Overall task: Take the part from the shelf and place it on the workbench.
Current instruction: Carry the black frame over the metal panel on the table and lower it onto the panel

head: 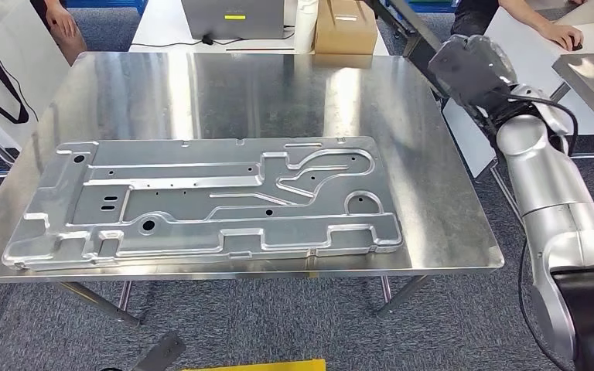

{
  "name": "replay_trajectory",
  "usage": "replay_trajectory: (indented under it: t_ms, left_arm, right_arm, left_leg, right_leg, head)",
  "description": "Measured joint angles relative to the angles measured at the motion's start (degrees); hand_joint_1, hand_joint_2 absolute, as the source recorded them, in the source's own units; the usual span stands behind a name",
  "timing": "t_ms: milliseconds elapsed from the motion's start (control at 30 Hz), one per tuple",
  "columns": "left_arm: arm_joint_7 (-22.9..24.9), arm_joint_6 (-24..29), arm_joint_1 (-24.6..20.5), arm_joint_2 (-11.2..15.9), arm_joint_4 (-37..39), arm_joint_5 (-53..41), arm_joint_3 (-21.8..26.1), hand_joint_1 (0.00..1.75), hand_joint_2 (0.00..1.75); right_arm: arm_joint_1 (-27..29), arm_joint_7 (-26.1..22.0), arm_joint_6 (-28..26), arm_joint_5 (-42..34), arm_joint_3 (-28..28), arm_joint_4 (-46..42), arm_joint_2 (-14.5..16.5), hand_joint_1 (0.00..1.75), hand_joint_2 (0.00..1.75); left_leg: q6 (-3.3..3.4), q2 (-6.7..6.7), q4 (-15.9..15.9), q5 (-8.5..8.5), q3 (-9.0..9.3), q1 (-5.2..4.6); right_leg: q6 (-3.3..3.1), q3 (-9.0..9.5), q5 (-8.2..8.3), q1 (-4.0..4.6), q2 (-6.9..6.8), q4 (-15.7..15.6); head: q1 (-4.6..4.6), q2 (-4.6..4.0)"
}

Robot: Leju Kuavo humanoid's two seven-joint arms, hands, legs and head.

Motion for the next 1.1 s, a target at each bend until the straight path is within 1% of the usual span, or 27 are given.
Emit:
replay_trajectory:
  t_ms: [100, 267, 367, 600, 767, 933, 1100]
  left_arm:
    - [0.0, -0.3, -0.2, 0.5, 0.0, -0.5, -0.5, 0.0, 1.75]
    - [-0.1, -0.9, -0.5, 1.6, -0.2, -1.5, -1.6, 0.0, 1.75]
    - [-0.3, -1.3, -0.8, 2.1, -0.3, -1.9, -2.2, 0.0, 1.75]
    - [-2.4, -1.8, -1.0, 2.4, -0.5, -3.4, -4.3, 0.0, 1.75]
    - [-3.2, -1.8, -0.9, 2.4, -0.5, -3.5, -5.2, 0.0, 1.75]
    - [-3.2, -1.8, -0.8, 2.7, -0.5, -3.6, -6.0, 0.0, 1.75]
    - [-2.8, -1.8, -0.8, 3.1, -0.5, -3.6, -6.4, 0.0, 1.75]
  right_arm:
    - [0.4, 1.1, -4.1, 2.8, 2.1, 4.3, 1.9, 1.75, 1.75]
    - [1.6, 5.9, -13.5, 6.4, 4.4, 9.0, 5.9, 1.75, 1.75]
    - [1.8, 7.0, -16.9, 8.7, 5.5, 10.7, 7.9, 1.75, 1.75]
    - [2.2, 8.3, -20.3, 16.4, 9.8, 13.1, 12.2, 1.75, 1.75]
    - [2.6, 8.9, -23.2, 19.4, 12.3, 14.0, 14.2, 1.75, 1.75]
    - [2.8, 7.1, -26.6, 23.6, 13.9, 14.6, 16.3, 1.75, 1.75]
    - [3.2, 5.3, -27.5, 26.9, 16.1, 14.7, 19.3, 1.75, 1.75]
  left_leg:
    - [-0.05, 0.02, -0.2, 0.03, 0.1, 0.0]
    - [-0.21, 0.03, -0.5, 0.13, 0.15, 0.0]
    - [-0.24, 0.04, -0.6, 0.15, 0.16, 0.0]
    - [-0.26, 0.11, -0.6, 0.15, 0.19, 0.0]
    - [-0.27, 0.08, -0.6, 0.16, 0.19, 0.02]
    - [-0.28, 0.18, -0.6, 0.16, 0.2, 0.01]
    - [-0.37, 0.17, -0.7, 0.22, 0.21, 0.02]
  right_leg:
    - [-0.06, -0.05, -0.04, 0.01, 0.01, 0.0]
    - [-0.18, -0.21, -0.12, 0.02, 0.02, 0.1]
    - [-0.21, -0.26, -0.14, 0.02, 0.03, 0.1]
    - [-0.29, -0.34, -0.19, 0.02, 0.09, 0.2]
    - [-0.3, -0.33, -0.19, 0.02, 0.07, 0.2]
    - [-0.3, -0.37, -0.19, 0.02, 0.17, 0.2]
    - [-0.31, -0.44, -0.2, 0.04, 0.17, 0.3]
  head:
    - [-0.04, 0.0]
    - [-0.15, 0.0]
    - [-0.24, 0.0]
    - [-0.37, 0.0]
    - [-0.48, 0.0]
    - [-0.5, 0.0]
    - [-0.61, 0.0]
